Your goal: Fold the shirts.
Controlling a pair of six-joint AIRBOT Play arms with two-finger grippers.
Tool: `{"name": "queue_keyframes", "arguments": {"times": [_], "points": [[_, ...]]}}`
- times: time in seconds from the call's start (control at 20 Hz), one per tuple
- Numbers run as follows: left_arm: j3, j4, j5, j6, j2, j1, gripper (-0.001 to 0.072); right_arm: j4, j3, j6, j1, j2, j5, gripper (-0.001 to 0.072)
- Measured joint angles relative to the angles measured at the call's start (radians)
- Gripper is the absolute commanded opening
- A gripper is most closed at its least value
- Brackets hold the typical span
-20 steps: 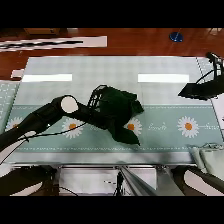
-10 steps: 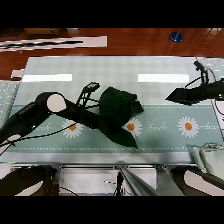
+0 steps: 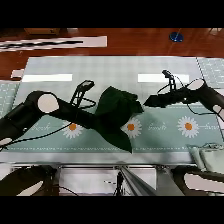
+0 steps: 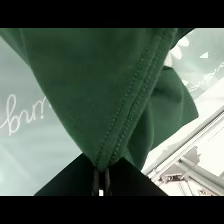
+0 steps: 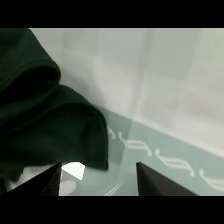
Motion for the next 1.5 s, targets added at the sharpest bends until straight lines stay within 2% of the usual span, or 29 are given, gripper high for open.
{"name": "queue_keyframes", "arguments": {"times": [0.2, 0.35, 0.8, 0.9, 0.95, 1.05, 1.1, 1.3, 1.5], "points": [[0.0, 0.002, -0.009, 0.0, 0.001, 0.0, 0.0027, 0.003, -0.002, -0.04, 0.051, -0.022, -0.138, 0.0536], [0.0, 0.002, -0.011, 0.0, 0.001, 0.0, 0.0028, 0.013, -0.002, -0.085, 0.066, -0.04, -0.188, 0.0529], [0.0, 0.002, -0.015, -0.002, 0.001, 0.0, 0.0028, 0.143, 0.003, -0.264, 0.077, -0.122, -0.13, 0.0513], [0.0, 0.002, -0.014, -0.003, 0.001, 0.0, 0.0028, 0.152, 0.014, -0.277, 0.091, -0.137, -0.111, 0.0476], [0.0, 0.002, -0.014, -0.003, 0.001, 0.0, 0.0028, 0.157, 0.023, -0.282, 0.106, -0.147, -0.1, 0.0421], [0.0, 0.001, -0.013, -0.003, 0.001, 0.0, 0.0028, 0.154, 0.042, -0.286, 0.142, -0.169, -0.09, 0.0062], [0.0, 0.001, -0.013, -0.003, 0.001, 0.0, 0.0027, 0.138, 0.053, -0.286, 0.159, -0.176, -0.081, 0.0033], [0.013, 0.001, -0.014, 0.0, 0.006, 0.001, 0.0026, 0.132, 0.124, -0.284, 0.175, -0.154, -0.051, 0.0033], [0.143, 0.044, -0.019, 0.001, 0.061, 0.041, 0.0026, 0.068, 0.218, -0.217, 0.098, -0.015, 0.044, 0.0033]]}}
